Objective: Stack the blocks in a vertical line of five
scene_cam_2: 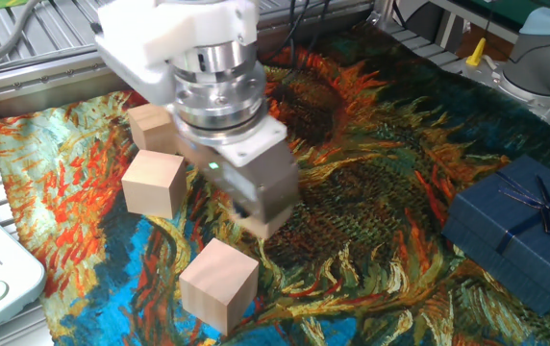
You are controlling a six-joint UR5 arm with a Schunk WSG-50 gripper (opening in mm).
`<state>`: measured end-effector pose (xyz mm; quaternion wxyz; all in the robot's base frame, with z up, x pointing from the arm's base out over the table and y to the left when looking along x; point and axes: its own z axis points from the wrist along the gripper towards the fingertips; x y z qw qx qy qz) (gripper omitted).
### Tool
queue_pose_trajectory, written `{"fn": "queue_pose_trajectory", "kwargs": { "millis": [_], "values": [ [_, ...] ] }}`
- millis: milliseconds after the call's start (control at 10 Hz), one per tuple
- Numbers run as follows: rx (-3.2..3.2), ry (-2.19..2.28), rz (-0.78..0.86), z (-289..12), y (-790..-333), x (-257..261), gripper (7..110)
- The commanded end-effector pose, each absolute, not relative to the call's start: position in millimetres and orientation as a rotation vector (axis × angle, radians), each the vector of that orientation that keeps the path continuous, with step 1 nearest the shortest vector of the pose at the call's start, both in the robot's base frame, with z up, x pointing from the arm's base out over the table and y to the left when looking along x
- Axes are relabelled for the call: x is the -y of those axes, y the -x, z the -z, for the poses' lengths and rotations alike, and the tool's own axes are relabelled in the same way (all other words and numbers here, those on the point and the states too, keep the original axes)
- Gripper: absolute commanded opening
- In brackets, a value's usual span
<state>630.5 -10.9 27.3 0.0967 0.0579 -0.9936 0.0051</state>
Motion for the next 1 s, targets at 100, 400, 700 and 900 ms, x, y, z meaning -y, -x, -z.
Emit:
{"fn": "queue_pose_trajectory", "kwargs": {
  "millis": [100,400,700,900],
  "values": [
    [2.961,-0.227,-0.056,-36.7,-635.0,38.9,7],
    [2.962,-0.218,-0.005,-36.7,-630.9,37.1,7],
    [2.974,-0.211,0.041,-31.9,-633.3,22.5,7],
    [2.974,-0.215,0.053,-30.9,-633.1,19.4,7]
  ]
}}
